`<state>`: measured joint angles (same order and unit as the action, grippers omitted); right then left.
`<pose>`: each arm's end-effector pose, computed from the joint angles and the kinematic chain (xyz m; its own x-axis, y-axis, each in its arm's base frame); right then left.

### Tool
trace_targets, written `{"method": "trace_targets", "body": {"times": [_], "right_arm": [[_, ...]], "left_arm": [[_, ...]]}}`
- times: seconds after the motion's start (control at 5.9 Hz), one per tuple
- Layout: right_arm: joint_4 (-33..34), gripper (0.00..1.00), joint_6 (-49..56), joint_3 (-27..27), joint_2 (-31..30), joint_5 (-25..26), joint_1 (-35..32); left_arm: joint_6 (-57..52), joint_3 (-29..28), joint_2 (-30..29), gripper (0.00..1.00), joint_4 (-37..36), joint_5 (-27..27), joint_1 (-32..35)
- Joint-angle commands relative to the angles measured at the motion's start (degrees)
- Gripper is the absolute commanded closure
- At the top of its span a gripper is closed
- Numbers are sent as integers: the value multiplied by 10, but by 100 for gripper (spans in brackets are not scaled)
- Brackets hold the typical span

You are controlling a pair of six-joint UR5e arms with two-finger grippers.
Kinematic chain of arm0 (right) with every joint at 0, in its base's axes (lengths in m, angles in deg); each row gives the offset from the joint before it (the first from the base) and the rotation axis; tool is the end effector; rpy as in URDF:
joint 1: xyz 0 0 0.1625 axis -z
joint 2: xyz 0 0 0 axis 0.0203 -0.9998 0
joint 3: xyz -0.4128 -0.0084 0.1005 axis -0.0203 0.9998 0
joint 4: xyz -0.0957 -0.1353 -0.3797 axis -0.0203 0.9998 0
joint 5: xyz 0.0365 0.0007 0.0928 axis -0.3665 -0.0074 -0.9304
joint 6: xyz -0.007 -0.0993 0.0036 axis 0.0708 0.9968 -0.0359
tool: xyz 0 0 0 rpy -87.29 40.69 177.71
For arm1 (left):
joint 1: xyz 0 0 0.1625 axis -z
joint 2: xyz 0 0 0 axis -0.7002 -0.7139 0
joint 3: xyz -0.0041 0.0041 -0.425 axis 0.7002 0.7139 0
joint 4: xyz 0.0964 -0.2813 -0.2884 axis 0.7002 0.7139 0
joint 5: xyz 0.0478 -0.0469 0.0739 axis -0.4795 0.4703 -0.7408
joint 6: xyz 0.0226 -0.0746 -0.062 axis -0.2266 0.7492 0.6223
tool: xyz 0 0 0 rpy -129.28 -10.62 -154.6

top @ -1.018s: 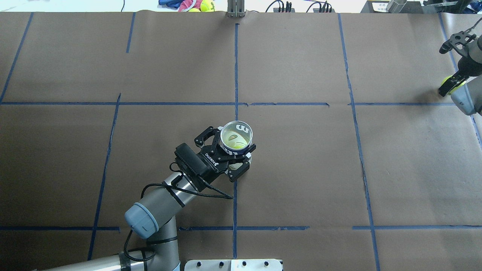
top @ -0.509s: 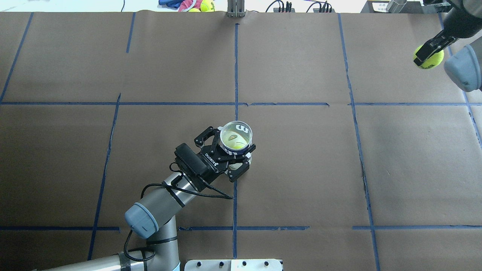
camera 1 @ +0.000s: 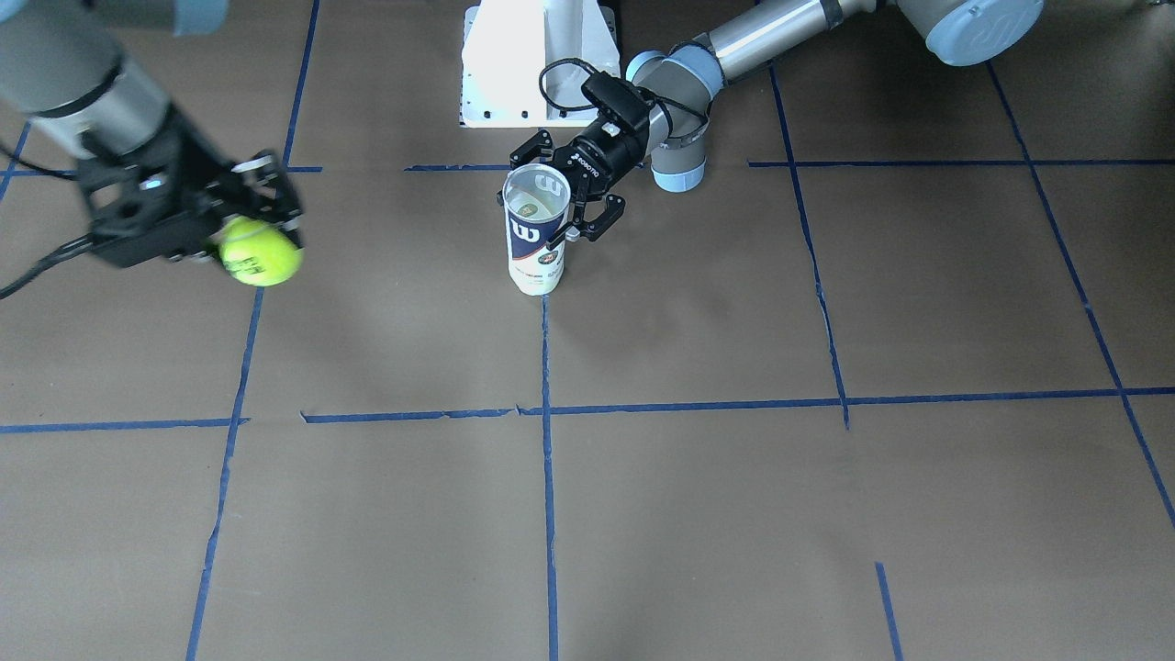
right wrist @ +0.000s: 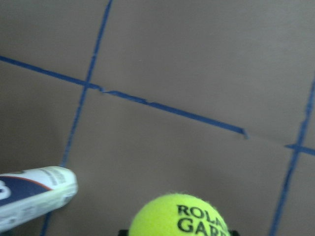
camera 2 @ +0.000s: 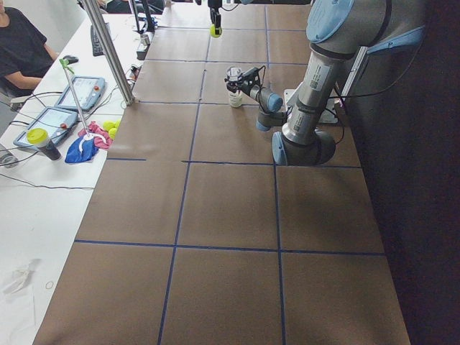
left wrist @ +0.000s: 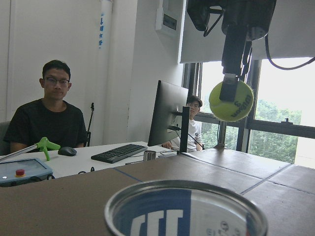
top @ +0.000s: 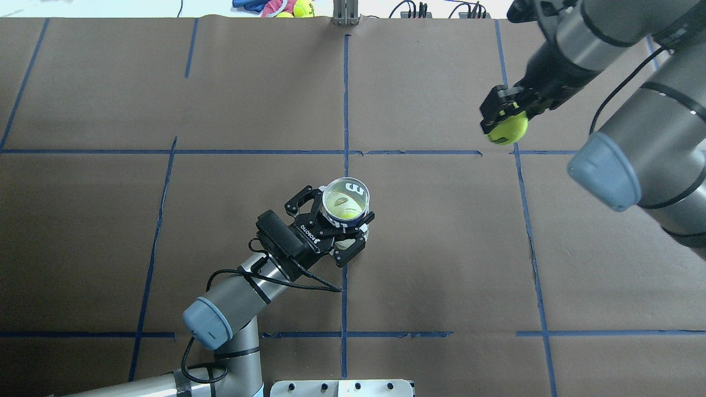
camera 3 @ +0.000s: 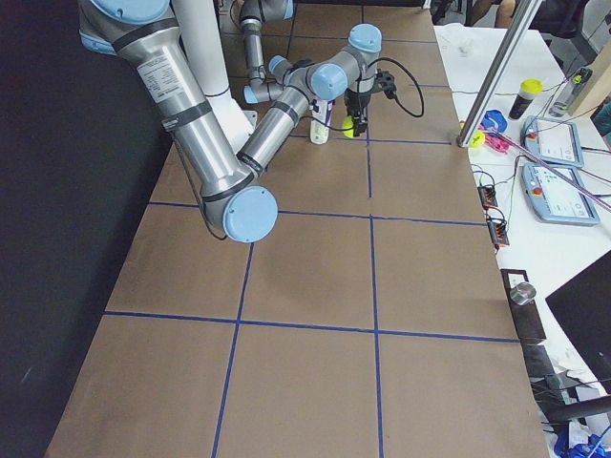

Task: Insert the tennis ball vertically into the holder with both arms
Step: 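Carry the second ball with the right gripper above the holder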

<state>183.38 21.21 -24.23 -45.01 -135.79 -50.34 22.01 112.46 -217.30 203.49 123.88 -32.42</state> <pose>-0.3020 -0.4907 0.1901 0.5314 -0.2593 0.8065 0.1285 0.9657 0.2258 0.5929 -0.3196 0.2527 0.4282 0.7201 -0.5460 0.7218 0.0910 0.6861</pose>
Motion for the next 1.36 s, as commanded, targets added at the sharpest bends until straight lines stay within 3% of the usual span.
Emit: {"method": "trace_targets", "body": {"times": [0.0, 0.34, 0.51, 0.68, 1.02, 1.19], "right_arm": [[-115, 98, -203, 4, 46, 35, 96], [-116, 96, -262, 9, 88, 105, 148], [-115, 95, -262, 18, 97, 112, 149], [-114, 84, -262, 26, 102, 112, 149], [-113, 17, -262, 26, 102, 131, 155], [-113, 3, -262, 26, 101, 135, 160]], "left_arm": [[0, 0, 0, 11, -1, 0, -1], [0, 0, -1, 11, -2, 0, -2], [0, 0, -2, 11, -2, 0, -2], [0, 0, -2, 11, -2, 0, -2], [0, 0, -3, 11, -2, 0, -3], [0, 0, -3, 11, -2, 0, -4]]}}
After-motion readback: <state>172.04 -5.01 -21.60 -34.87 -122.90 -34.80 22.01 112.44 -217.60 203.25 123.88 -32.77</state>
